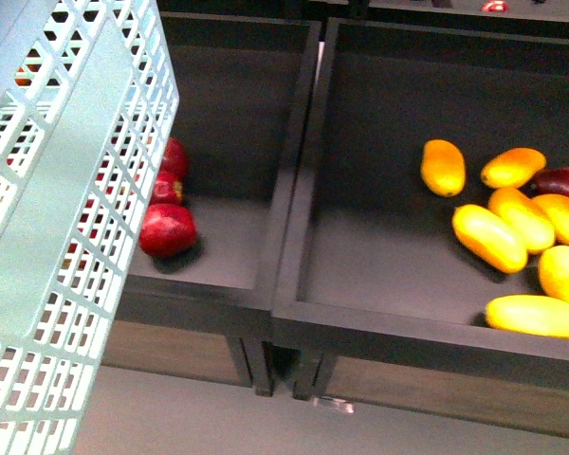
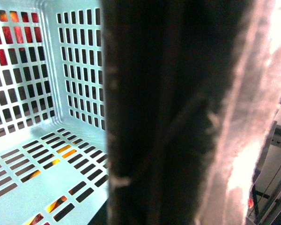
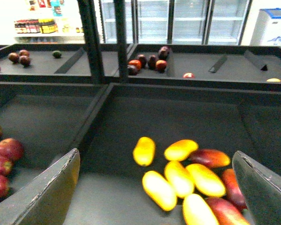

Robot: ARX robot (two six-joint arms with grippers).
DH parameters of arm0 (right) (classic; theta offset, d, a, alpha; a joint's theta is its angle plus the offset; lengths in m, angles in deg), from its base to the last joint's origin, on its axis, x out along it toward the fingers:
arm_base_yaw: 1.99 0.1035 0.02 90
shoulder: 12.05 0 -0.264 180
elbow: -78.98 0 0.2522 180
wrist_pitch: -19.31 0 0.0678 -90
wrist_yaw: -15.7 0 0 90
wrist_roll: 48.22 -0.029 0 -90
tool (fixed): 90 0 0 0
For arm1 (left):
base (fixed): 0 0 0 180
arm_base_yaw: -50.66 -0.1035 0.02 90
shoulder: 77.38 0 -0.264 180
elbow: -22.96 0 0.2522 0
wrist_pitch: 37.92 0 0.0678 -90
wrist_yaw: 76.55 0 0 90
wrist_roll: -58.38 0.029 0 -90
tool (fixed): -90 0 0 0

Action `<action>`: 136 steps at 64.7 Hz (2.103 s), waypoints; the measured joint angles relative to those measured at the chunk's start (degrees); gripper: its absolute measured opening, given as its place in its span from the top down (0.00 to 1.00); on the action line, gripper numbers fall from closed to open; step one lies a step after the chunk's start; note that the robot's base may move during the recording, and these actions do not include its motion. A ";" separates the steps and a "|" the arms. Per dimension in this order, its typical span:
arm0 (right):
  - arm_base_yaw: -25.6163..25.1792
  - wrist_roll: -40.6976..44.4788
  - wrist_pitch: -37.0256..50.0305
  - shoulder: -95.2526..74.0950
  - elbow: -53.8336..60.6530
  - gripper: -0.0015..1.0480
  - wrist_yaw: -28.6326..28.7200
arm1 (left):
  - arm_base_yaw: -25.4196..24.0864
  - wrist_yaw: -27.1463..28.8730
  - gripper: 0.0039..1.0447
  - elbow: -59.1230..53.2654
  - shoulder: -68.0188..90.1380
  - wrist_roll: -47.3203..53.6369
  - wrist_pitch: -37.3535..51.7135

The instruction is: Pick mango and avocado into basket

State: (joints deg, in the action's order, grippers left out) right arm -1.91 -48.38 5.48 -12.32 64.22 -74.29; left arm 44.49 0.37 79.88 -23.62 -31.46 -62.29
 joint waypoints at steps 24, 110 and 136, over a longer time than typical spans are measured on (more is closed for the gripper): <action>0.00 0.00 0.00 0.07 0.00 0.08 0.02 | 0.00 0.17 0.87 0.00 -0.04 0.17 0.00; -0.09 0.00 0.00 0.07 0.00 0.08 0.02 | 36.06 -3.32 0.87 28.50 35.60 34.53 -7.82; -28.41 -8.96 0.44 -38.07 -12.70 0.08 6.56 | 36.13 -3.21 0.87 28.52 35.60 34.69 -7.78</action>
State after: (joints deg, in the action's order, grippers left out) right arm -30.33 -57.34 5.91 -50.40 51.52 -67.73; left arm 80.62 -2.85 108.41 11.99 3.23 -70.07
